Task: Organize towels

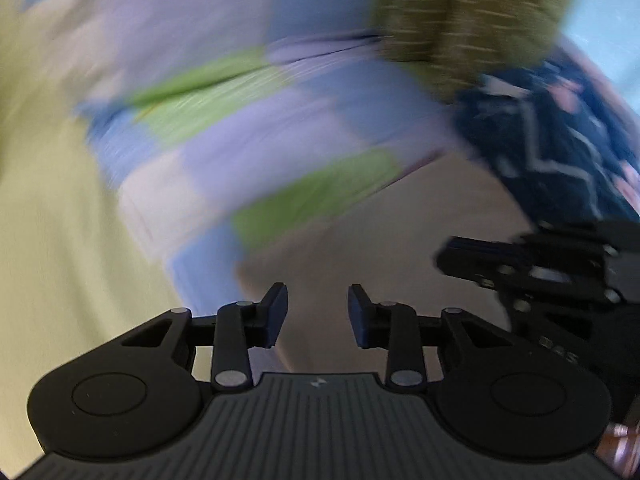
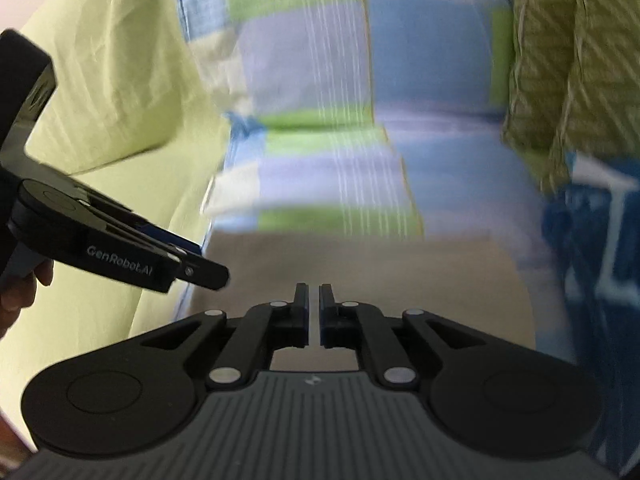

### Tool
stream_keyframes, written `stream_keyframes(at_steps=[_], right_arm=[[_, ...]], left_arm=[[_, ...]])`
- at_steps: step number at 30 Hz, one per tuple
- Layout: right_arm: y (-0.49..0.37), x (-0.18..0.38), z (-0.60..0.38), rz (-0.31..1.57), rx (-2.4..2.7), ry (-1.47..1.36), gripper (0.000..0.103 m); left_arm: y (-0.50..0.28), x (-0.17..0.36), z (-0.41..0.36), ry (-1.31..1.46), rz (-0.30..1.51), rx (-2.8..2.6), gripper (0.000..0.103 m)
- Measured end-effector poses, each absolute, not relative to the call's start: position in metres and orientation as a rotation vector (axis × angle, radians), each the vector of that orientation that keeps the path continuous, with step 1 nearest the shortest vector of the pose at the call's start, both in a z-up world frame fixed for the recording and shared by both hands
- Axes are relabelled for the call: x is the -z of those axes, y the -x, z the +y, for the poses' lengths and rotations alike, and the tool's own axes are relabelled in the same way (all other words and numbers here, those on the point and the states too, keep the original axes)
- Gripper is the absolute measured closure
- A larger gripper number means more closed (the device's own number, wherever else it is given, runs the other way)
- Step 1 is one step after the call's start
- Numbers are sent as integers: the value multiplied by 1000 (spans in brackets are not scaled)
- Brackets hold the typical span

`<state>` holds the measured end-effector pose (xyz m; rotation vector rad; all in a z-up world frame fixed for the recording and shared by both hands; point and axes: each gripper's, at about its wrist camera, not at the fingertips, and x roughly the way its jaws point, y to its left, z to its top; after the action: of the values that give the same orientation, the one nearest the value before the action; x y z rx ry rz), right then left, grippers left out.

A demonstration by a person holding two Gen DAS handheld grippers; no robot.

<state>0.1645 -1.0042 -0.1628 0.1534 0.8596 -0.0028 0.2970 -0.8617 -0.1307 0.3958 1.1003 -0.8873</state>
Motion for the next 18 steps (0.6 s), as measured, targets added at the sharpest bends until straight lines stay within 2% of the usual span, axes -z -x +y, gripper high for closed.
stream_keyframes(at_steps=[2, 5, 7, 12, 13, 15, 18], right_arm=[[-169, 167, -1000, 869, 76, -200, 98], [-165, 176, -990, 882, 191, -297, 89], [-159, 179, -986, 888, 238, -339, 87], [-140, 183, -977, 908, 302, -437, 80], [-137, 184, -977, 912, 306, -456, 79], [-131, 185, -975, 919, 311, -480, 77], [-124, 191, -971, 914, 338, -490, 74]], left_arm=[[-307, 128, -867, -489, 1081, 995, 69], [-326, 130, -880, -595, 1101, 1215, 69], [-332, 134, -886, -639, 1132, 1306, 69], [-341, 145, -898, -741, 1169, 1365, 69], [-344, 146, -900, -740, 1185, 1377, 71], [-346, 149, -905, -733, 1202, 1404, 84], [-348, 152, -907, -739, 1200, 1433, 89]])
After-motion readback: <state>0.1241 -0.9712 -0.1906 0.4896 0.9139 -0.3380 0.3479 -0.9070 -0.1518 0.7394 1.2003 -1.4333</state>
